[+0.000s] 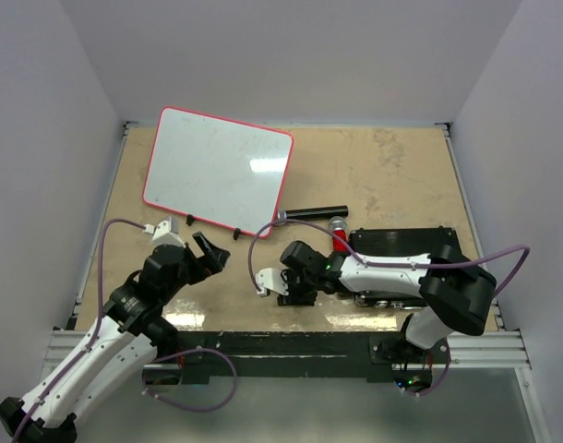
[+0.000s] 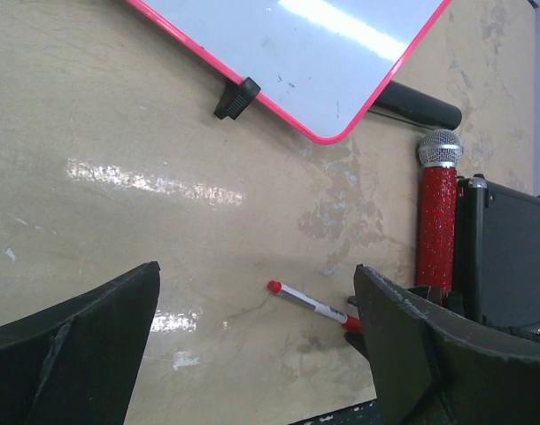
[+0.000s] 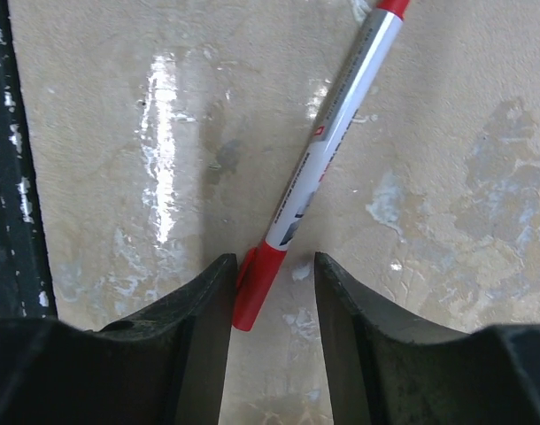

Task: Write a sentence on the whiteboard
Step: Open the whiteboard marker at the center of the board.

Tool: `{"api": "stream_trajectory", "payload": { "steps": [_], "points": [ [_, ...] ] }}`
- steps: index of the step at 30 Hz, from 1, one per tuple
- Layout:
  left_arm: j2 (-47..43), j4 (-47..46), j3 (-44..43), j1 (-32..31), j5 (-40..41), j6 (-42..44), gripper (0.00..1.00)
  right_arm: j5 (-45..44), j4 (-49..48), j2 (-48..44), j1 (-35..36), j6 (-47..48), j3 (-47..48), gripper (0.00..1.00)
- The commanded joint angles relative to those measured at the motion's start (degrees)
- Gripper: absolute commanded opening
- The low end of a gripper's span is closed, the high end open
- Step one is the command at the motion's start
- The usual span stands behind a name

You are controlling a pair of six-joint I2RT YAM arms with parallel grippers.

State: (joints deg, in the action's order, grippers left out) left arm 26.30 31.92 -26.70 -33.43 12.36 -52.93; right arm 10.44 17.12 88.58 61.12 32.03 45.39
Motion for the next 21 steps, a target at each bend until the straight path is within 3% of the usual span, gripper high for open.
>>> {"api": "stream_trajectory", "payload": {
  "steps": [1, 6, 11, 21],
  "points": [
    [-0.46, -5.63, 1.82, -0.14, -4.00, 0.81, 0.94, 0.11, 0.63, 1.25, -1.79, -0.83, 1.02, 0.44],
    [0.06, -11.43, 5.60, -0.14, -8.48, -0.51, 0.91, 0.37, 0.80, 1.86, -4.69, -1.53, 1.63, 0.44],
    [2.08, -18.90, 9.20, -0.14, -13.75, -2.00, 0.87, 1.42, 1.94, 2.57, -7.50, -1.10, 2.69, 0.55],
    [7.00, -27.97, 13.08, -0.23, -19.92, -2.36, 0.80, 6.35, 5.02, 3.00, -10.23, 1.80, 3.92, 0.55]
  ]
}}
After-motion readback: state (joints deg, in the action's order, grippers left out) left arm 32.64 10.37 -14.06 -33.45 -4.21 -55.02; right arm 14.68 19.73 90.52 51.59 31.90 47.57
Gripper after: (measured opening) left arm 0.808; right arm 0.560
